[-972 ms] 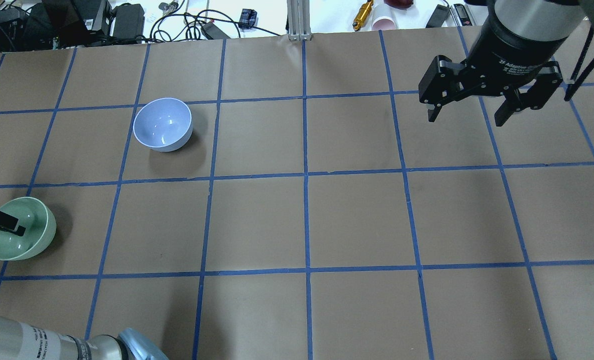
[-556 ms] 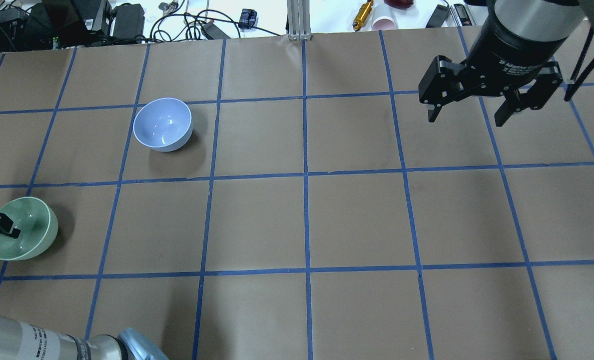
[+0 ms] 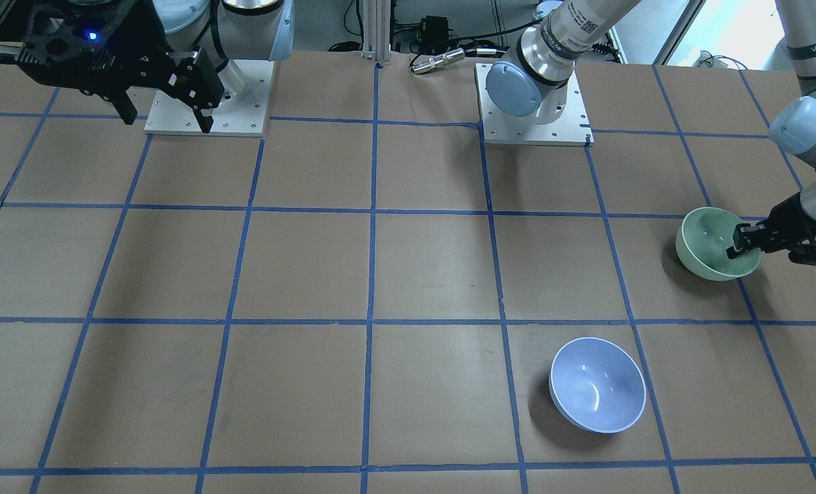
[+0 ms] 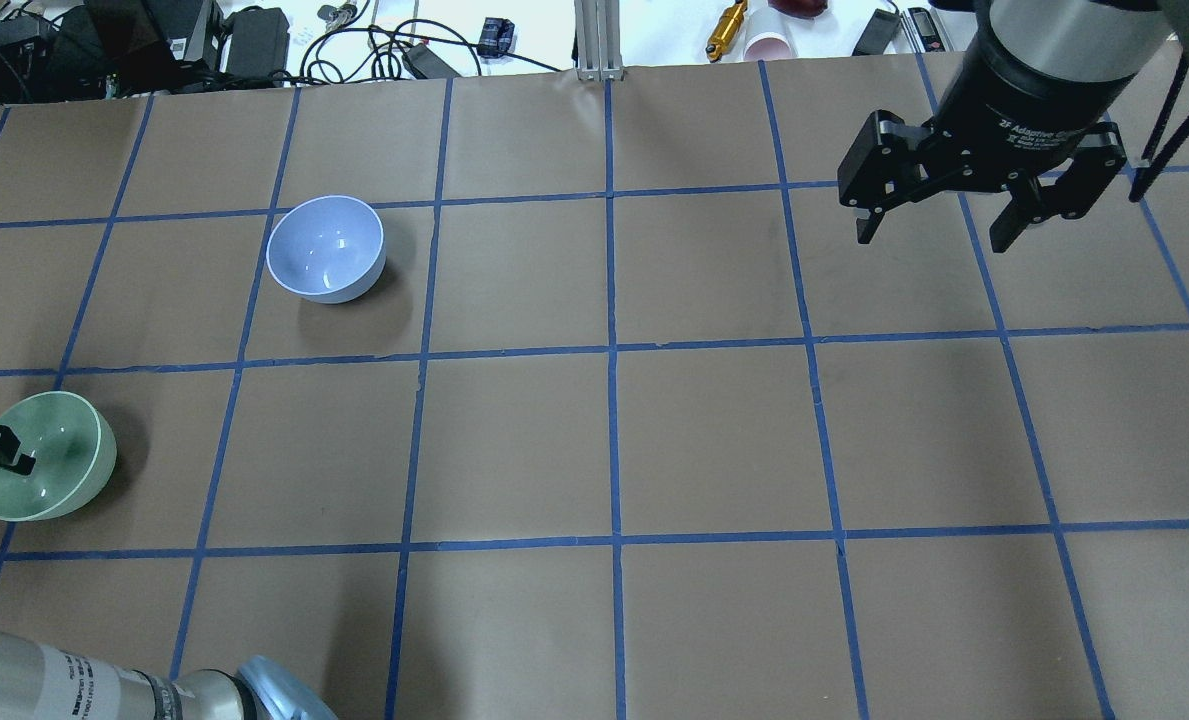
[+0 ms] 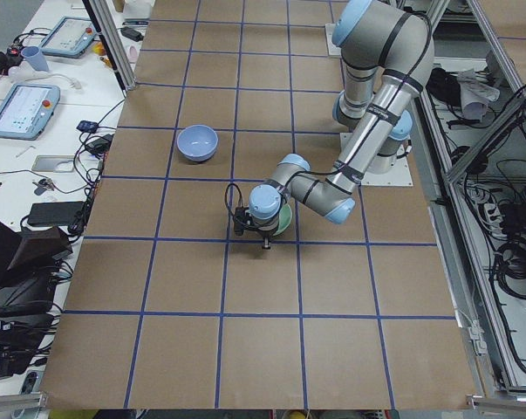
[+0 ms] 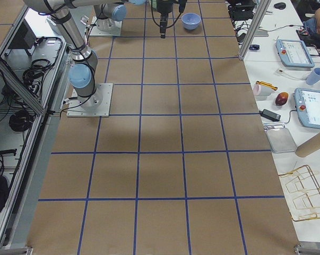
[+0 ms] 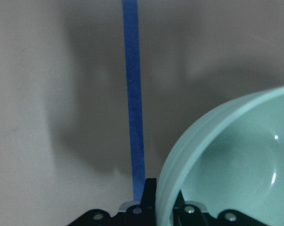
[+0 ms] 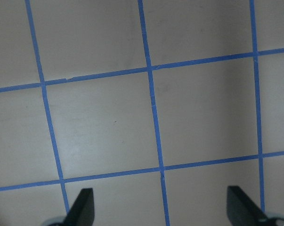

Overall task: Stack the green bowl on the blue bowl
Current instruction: 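Close the left gripper on the green bowl's rim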

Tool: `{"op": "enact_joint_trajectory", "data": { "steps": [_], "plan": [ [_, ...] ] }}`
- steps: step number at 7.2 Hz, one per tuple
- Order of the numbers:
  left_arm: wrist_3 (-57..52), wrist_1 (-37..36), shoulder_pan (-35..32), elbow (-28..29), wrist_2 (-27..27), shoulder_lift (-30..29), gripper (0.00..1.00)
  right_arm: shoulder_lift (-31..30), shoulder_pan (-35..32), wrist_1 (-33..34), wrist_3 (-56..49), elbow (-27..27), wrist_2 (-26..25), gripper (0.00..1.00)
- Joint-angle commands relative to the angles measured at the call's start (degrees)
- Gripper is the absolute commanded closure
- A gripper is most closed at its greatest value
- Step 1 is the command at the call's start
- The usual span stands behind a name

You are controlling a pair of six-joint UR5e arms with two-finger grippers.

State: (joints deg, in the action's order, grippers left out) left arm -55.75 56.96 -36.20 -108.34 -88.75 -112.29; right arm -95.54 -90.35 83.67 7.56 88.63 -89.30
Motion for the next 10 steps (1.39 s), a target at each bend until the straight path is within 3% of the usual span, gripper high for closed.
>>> {"op": "enact_joint_trajectory", "data": {
  "steps": [1, 3, 5, 7, 10],
  "plan": [
    [0.4, 0.2, 0.0, 0.1, 2.4, 0.2, 1.0, 0.0, 0.0, 0.0, 0.0, 0.0, 0.0, 0.0],
    [2.5, 2.8, 1.3, 0.1, 6.1, 0.3, 1.0, 0.0, 0.0, 0.0, 0.0, 0.1, 0.0, 0.0],
    [3.2, 3.0, 1.5, 0.2, 6.0, 1.8, 1.0, 0.0, 0.0, 0.0, 0.0, 0.0, 0.0, 0.0],
    [4.4, 11.6, 1.4, 2.8, 6.1, 4.3, 1.0, 0.0, 0.0, -0.1, 0.0, 0.0, 0.0, 0.0],
    [9.1, 24.4, -2.9, 11.5, 9.1, 7.1, 1.0, 0.0, 0.1, -0.1, 0.0, 0.0, 0.0, 0.0]
  ]
}}
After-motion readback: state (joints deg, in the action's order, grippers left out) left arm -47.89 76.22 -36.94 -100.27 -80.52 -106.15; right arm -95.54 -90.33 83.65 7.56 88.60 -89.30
